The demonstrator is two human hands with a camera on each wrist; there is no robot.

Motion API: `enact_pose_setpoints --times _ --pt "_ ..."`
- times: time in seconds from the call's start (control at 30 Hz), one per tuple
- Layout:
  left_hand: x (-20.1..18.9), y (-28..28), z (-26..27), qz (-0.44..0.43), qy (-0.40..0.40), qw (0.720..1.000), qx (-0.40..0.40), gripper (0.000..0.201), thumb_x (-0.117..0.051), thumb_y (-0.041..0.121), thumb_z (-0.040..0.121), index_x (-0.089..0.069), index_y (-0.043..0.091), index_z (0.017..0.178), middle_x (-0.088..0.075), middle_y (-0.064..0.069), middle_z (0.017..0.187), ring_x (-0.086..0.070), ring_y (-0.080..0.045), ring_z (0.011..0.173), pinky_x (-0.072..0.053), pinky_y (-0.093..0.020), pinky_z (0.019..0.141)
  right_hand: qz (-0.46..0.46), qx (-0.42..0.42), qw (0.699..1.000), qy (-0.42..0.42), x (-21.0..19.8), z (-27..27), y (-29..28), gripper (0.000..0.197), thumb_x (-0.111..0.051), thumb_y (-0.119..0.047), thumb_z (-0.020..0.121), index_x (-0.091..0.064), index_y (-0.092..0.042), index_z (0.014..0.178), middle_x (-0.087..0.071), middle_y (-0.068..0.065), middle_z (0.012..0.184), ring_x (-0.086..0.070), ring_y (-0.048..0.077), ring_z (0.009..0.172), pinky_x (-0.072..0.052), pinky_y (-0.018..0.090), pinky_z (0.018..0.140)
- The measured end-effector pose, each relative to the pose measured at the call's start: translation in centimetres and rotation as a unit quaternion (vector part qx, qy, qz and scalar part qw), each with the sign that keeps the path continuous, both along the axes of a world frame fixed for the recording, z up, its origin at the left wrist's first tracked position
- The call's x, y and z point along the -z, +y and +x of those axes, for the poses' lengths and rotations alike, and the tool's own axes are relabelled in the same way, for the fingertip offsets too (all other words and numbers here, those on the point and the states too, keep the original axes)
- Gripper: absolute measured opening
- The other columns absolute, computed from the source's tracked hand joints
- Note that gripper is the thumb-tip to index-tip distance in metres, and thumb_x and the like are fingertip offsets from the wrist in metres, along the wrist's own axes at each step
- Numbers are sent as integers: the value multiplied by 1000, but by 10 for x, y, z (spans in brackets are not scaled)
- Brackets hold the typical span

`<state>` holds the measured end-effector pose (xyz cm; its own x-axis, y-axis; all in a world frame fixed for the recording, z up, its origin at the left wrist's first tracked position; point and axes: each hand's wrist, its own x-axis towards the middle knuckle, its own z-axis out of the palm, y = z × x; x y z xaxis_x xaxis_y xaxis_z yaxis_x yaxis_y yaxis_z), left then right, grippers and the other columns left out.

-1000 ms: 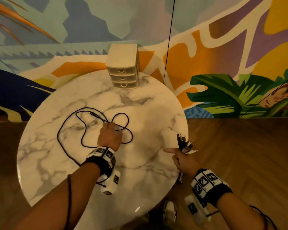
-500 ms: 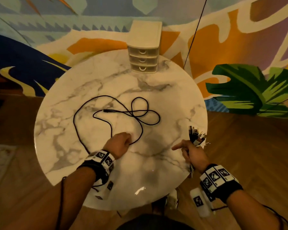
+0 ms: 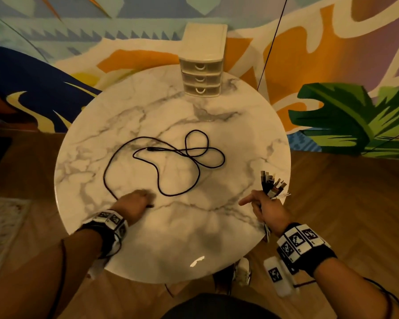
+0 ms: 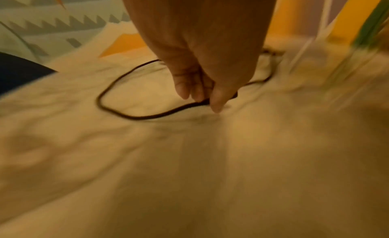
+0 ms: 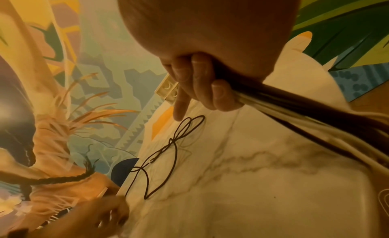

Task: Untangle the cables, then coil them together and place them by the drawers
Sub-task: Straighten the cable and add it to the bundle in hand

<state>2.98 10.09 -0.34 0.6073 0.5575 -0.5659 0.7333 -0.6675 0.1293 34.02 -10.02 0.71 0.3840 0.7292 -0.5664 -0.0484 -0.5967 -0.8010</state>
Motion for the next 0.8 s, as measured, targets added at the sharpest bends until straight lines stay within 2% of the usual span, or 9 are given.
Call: enact_pose_setpoints --times 0.03,0.1,0.17,0.23,0.3,0.43,0.57,0.67,0.8 --pt "-6 -11 19 -20 -82 996 -11 24 -48 26 96 -59 15 114 -57 -7 122 -55 -26 112 -42 -31 91 6 9 1000 8 -2 -2 -1 38 -35 -17 100 -68 -10 83 -51 -16 40 -48 -1 38 -28 17 53" --pt "-24 -43 66 -57 -227 972 -31 9 -58 22 90 -57 16 84 -57 0 88 -56 -19 79 -40 -29 69 29 42 998 26 -6 -5 -4 44 -35 -24 100 -72 -7 84 -48 -4 43 -41 7 38 -31 16 48" --pt "-49 -75 113 -105 -321 937 -93 9 -64 21 87 -61 15 81 -58 0 81 -55 -16 70 -44 -29 65 53 57 996 49 -10 -11 -7 44 -35 -29 100 -73 -10 91 -48 7 51 -35 9 41 -31 15 42" --pt "-67 -100 151 -153 -375 904 -137 7 -65 19 86 -68 13 88 -62 -2 83 -60 -14 71 -51 -25 65 70 65 994 61 -18 -14 -12 40 -37 -27 100 -73 -13 91 -52 7 55 -31 9 41 -27 16 41" --pt "-79 -115 179 -173 -418 879 -149 9 -65 18 86 -69 11 91 -64 -1 84 -62 -11 71 -51 -21 65 89 79 992 53 -30 -14 -17 38 -39 -22 100 -68 -13 76 -54 3 52 -31 10 40 -25 21 42" --pt "-90 -131 212 -147 -448 872 -129 11 -63 15 86 -71 15 93 -66 5 87 -59 -2 78 -47 -11 72 110 109 987 51 -49 -13 -29 36 -42 -17 99 -53 -8 66 -51 6 58 -35 11 44 -25 23 44" --pt "-95 -138 228 -154 -462 862 -140 13 -63 16 85 -71 14 95 -69 2 92 -63 -8 86 -53 -27 82 122 141 980 71 -57 -10 -36 28 -45 -9 96 -48 -12 68 -44 2 59 -33 11 50 -26 26 50" --pt "-99 -146 237 -156 -470 859 -134 14 -64 15 85 -72 16 96 -70 4 92 -64 -5 87 -53 -26 85 106 140 981 81 -51 -7 -39 33 -45 -5 96 -43 -13 64 -39 0 54 -28 11 50 -24 25 50" --pt "-101 -155 242 -185 -494 843 -102 18 -59 13 89 -71 15 101 -69 1 97 -63 -8 93 -50 -21 85 59 115 991 15 -45 0 -45 39 -42 -8 97 -45 -18 60 -40 2 57 -31 16 52 -27 31 52"
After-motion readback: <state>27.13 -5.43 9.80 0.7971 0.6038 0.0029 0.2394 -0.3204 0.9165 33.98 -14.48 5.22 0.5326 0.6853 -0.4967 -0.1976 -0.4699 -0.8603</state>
